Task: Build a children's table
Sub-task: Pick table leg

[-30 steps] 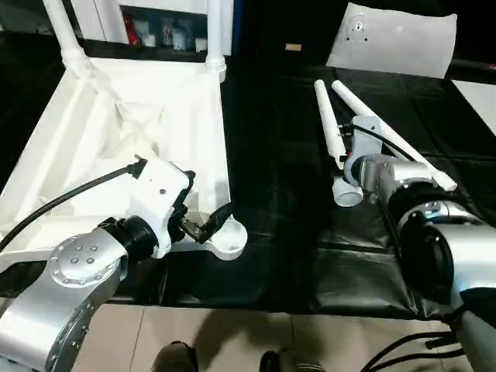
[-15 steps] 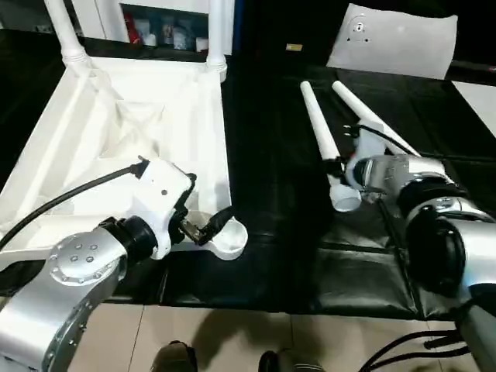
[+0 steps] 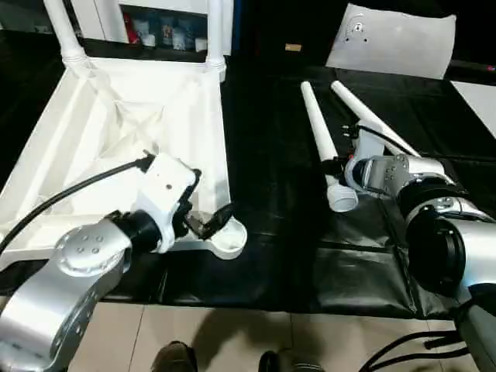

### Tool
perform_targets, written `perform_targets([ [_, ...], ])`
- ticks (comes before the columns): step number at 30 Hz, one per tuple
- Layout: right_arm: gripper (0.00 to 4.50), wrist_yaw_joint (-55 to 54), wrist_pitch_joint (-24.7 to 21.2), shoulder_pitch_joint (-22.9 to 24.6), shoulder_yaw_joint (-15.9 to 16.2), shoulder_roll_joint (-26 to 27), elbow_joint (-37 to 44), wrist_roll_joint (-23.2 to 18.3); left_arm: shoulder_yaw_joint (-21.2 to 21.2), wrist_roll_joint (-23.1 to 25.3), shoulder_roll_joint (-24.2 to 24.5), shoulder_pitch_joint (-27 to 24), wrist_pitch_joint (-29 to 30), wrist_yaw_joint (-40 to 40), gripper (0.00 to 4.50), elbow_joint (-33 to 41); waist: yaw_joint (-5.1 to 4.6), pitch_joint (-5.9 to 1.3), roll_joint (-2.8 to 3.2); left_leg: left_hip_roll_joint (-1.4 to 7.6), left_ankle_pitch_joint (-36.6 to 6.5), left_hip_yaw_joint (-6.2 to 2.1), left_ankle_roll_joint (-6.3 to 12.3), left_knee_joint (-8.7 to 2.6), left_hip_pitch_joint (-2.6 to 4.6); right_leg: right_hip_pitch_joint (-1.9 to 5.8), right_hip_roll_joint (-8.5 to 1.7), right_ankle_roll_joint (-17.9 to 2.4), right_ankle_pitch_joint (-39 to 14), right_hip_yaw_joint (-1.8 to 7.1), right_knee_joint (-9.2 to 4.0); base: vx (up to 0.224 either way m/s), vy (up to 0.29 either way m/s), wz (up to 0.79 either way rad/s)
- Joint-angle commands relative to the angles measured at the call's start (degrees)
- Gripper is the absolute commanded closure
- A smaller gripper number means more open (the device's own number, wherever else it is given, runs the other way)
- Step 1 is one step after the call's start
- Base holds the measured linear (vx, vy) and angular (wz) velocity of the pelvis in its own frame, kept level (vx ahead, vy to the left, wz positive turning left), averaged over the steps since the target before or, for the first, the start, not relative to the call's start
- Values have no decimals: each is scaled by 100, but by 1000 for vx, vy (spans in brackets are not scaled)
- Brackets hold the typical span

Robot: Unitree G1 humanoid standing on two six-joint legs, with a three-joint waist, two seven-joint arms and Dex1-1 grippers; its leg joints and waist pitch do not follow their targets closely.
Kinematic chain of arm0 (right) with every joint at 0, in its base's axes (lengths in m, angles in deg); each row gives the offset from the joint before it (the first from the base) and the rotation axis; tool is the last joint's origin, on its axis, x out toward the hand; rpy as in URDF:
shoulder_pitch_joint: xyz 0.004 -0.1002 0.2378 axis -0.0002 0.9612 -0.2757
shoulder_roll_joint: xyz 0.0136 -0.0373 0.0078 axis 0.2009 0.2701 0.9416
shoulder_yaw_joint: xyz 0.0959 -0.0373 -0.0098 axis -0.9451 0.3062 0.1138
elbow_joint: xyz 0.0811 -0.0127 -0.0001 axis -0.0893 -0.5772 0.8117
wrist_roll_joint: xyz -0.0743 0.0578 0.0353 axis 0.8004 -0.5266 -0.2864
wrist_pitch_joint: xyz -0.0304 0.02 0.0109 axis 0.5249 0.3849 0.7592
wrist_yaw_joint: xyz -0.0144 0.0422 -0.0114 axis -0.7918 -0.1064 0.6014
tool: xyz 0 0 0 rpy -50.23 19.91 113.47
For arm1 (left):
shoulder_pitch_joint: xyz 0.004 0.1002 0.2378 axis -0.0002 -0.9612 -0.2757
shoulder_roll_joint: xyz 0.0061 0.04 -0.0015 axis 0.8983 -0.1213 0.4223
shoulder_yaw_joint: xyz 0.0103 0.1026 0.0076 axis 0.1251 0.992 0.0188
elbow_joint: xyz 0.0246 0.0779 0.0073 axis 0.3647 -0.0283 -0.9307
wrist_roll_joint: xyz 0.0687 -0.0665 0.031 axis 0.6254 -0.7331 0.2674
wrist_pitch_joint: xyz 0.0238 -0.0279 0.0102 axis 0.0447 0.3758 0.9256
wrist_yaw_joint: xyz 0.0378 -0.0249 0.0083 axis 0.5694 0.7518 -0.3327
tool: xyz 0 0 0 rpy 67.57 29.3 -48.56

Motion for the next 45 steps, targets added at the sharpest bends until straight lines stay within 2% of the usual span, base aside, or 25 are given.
perform_targets([
  [1,264,163,429,-218,-178,-18,104,-201,18,97,-77,102,-152,-91,0,-160,56,-653,223,196,111,8,85,-286,123,392,-383,-1710,1402,220,-259,0,0,0],
  [2,264,169,495,-232,-209,-6,116,-227,14,120,-83,131,-189,-100,0,-222,42,-645,187,193,90,24,120,-286,120,383,-374,-1716,1407,223,-287,0,0,0],
  [3,264,349,734,-249,-198,6,192,-246,19,173,-144,209,-266,-160,0,-348,68,-659,288,187,42,3,128,-274,120,384,-379,-1756,1379,218,-259,0,0,0],
  [4,264,540,945,-250,-119,11,291,-210,35,238,-212,289,-348,-237,0,-455,63,-657,264,192,-50,17,158,-274,120,374,-372,-1770,1306,219,-287,0,0,0],
  [5,264,809,1119,-247,-41,25,415,-189,48,315,-292,379,-475,-315,0,-590,77,-660,328,187,-123,7,158,-272,117,374,-370,-1782,1232,212,-291,0,0,0],
  [6,264,1051,1079,-232,-61,47,546,-279,45,347,-383,469,-518,-393,0,-712,84,-664,283,201,-256,18,188,-275,117,386,-381,-1783,1099,221,-320,0,0,0],
  [7,264,1228,991,-201,-130,74,679,-413,37,351,-464,547,-542,-444,0,-811,103,-675,353,194,-265,6,215,-272,124,392,-371,-1780,1072,218,-318,0,0,0],
  [8,264,1383,915,-148,-256,113,830,-602,32,356,-533,634,-585,-481,0,-918,106,-677,331,198,-237,6,241,-272,118,395,-373,-1781,1094,221,-322,0,0,0],
  [10,264,1557,810,7,-436,184,1108,-878,-19,299,-682,771,-622,-536,0,-1077,134,-704,441,196,-316,-22,259,-268,126,392,-382,-1806,987,204,-312,0,0,0],
  [11,264,1593,783,60,-467,204,1195,-937,-41,274,-726,804,-621,-551,0,-1111,125,-694,423,190,-332,-4,276,-275,128,384,-364,-1794,971,207,-344,0,0,0],
  [12,264,1918,625,540,-544,378,1968,-1303,-240,50,-1037,1033,-593,-639,0,-1342,146,-700,453,188,-331,-8,278,-273,131,389,-364,-1784,990,206,-355,0,0,0],
  [13,264,2059,455,847,-541,480,2464,-1503,-367,-82,-1212,1161,-579,-693,0,-1471,183,-706,438,190,-301,-7,322,-273,133,405,-368,-1733,1101,219,-360,0,0,0],
  [14,264,2059,455,847,-541,480,2464,-1503,-367,-82,-1212,1161,-579,-693,0,-1471,216,-733,448,210,-270,-18,327,-276,144,405,-385,-1718,1120,210,-348,0,0,0],
  [15,264,2266,219,1303,-481,620,3194,-1772,-547,-267,-1433,1347,-574,-729,0,-1666,220,-765,473,192,-153,-43,319,-272,131,411,-366,-1728,1159,185,-324,0,0,0],
  [16,264,2266,219,1303,-481,620,3194,-1772,-547,-267,-1433,1347,-574,-729,0,-1666,248,-769,458,198,-206,-31,305,-271,145,398,-374,-1689,1108,199,-351,0,0,0],
  [19,265,2610,-369,2198,-510,910,4665,-2490,-844,-619,-1763,1697,-654,-727,0,-2025,303,-761,490,182,-349,-23,260,-290,166,387,-364,-1546,820,208,-419,0,0,0],
  [21,265,2934,-786,2910,-495,1079,5691,-3095,-971,-911,-2013,1959,-651,-604,0,-2348,308,-764,457,196,-500,-33,219,-325,180,386,-364,-1429,564,201,-450,0,0,0],
  [22,265,2934,-786,2910,-495,1079,5691,-3095,-971,-911,-2013,1959,-651,-604,0,-2348,306,-754,454,199,-497,-44,210,-328,168,387,-375,-1399,529,211,-443,0,0,0],
  [24,265,3015,-1077,3236,-505,1161,6203,-3451,-1019,-1092,-2167,2102,-590,-512,0,-2557,282,-744,436,196,-585,-49,114,-357,154,371,-380,-1345,183,199,-482,0,0,0],
  [26,266,3224,-1396,3560,-362,1160,6691,-3758,-1177,-1493,-2447,2292,-430,-454,0,-2775,288,-728,447,195,-753,-36,50,-362,159,353,-394,-1298,-167,208,-525,0,0,0],
  [27,266,3285,-1483,3645,-298,1150,6817,-3824,-1239,-1633,-2530,2347,-368,-444,0,-2825,293,-726,421,172,-756,-26,34,-361,153,369,-391,-1235,-312,215,-547,0,0,0],
  [30,266,3270,-1640,3798,-230,1153,7083,-3944,-1325,-1797,-2621,2421,-291,-440,0,-2897,266,-714,415,166,-790,-41,-14,-373,122,360,-398,-1171,-582,207,-574,0,0,0],
  [31,266,3299,-1909,4076,-115,1147,7496,-4170,-1462,-2030,-2779,2607,-202,-483,0,-3055,292,-706,392,155,-777,-29,11,-375,126,359,-396,-1105,-712,219,-612,0,0,0],
  [39,266,3262,-2144,4359,53,1050,7880,-4370,-1485,-2550,-2998,2776,-40,-376,0,-3089,314,-730,396,188,-611,-45,19,-408,119,330,-401,-1058,-514,190,-608,0,0,0],
  [45,266,3215,-2074,4425,268,948,8000,-4254,-1250,-2447,-2889,2647,0,-241,34,-3041,321,-723,387,182,-647,-42,-9,-414,113,339,-409,-915,-731,199,-638,0,0,0],
])
